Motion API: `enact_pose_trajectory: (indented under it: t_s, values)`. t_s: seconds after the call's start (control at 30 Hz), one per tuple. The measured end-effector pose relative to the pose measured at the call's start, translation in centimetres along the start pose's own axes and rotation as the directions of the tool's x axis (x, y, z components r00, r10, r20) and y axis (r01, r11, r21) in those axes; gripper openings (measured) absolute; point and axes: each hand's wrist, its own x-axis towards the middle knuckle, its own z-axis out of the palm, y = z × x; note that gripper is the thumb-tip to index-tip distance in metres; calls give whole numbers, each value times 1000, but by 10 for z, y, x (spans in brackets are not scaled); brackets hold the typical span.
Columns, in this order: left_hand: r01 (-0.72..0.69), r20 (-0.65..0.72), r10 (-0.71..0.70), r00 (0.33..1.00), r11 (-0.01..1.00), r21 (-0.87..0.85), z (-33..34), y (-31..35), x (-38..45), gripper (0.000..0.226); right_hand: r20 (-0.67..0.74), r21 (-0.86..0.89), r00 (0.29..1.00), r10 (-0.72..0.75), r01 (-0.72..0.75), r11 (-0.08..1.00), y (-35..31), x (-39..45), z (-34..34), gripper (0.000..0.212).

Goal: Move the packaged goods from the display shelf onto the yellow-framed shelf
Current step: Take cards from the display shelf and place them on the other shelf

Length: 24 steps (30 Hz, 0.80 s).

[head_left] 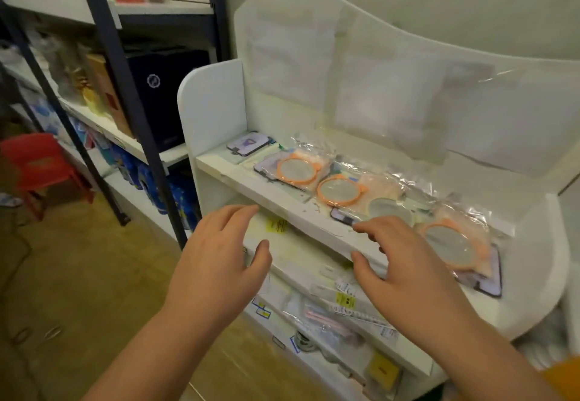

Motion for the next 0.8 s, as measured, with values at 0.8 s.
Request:
enact_pose_trajectory:
  t_s: [0.8]
  values:
    - [101, 71, -111, 991, 987, 125, 58, -112, 242, 60, 78, 152, 996, -36, 24, 988, 21, 281, 118, 33]
